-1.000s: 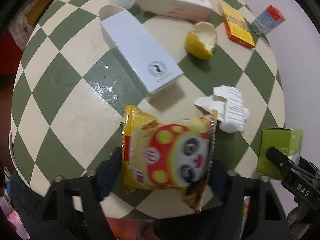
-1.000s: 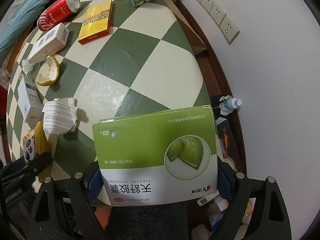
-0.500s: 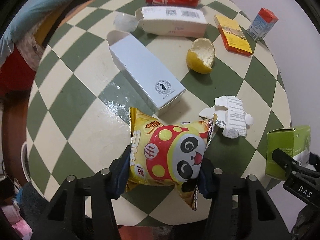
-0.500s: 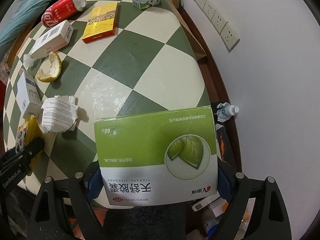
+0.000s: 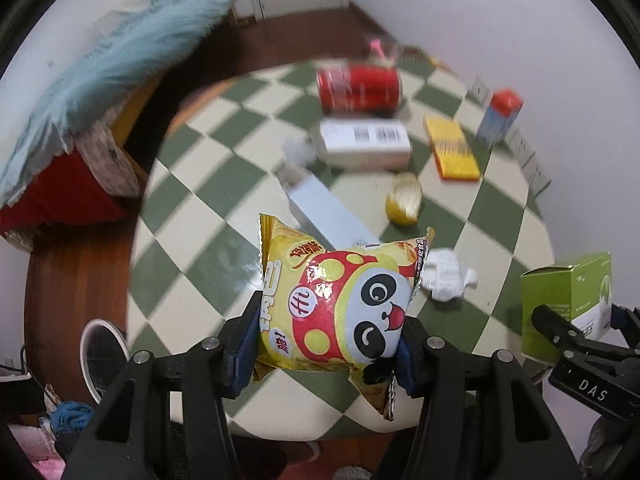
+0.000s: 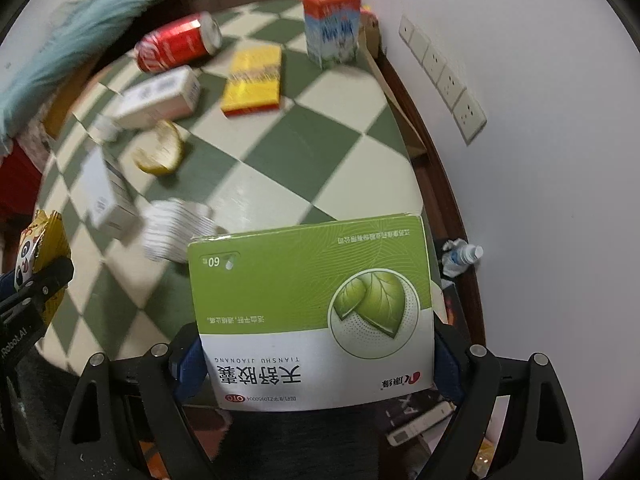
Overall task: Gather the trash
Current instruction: 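Carry the snack bag and green box to the white bin and release both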
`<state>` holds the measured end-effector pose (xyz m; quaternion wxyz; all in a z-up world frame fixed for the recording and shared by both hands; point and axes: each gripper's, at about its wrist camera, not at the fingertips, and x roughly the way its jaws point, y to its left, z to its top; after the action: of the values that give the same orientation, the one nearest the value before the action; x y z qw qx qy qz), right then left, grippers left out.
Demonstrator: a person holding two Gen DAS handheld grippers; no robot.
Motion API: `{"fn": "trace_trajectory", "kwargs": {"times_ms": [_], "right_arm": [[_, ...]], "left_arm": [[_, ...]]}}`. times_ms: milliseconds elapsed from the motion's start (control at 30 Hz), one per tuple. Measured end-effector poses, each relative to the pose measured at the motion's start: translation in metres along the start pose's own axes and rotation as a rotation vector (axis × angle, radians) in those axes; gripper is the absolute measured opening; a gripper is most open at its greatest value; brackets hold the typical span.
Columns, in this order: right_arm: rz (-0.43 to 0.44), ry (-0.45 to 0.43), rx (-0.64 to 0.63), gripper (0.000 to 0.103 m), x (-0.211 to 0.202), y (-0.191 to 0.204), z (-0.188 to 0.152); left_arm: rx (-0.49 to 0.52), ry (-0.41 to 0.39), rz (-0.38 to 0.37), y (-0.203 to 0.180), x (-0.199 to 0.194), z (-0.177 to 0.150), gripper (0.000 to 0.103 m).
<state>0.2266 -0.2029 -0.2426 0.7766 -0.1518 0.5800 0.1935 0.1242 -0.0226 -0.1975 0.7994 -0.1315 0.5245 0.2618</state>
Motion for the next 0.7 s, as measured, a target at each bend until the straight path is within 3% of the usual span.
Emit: {"fn": "trace_trajectory", "kwargs": {"times_ms": [167,400,700], "right_arm": [[0.054,-0.071,0.000,0.091,-0.033,0.009,0.007],[0.133,-0.181,-0.033,0.091,-0.085,0.033,0.019],[0.238,-0.294,-0.118,0.091,-0.155,0.113,0.025]], "left_arm": [[-0.020,-0.097,0.007,0.023,-0.019,0.026,0.052],[-0.077,-0.208,0.005,0.066,-0.075,0.031,0.052],[-0.208,-0.280,0.032,0.170,-0.119,0.015,0.052]]}}
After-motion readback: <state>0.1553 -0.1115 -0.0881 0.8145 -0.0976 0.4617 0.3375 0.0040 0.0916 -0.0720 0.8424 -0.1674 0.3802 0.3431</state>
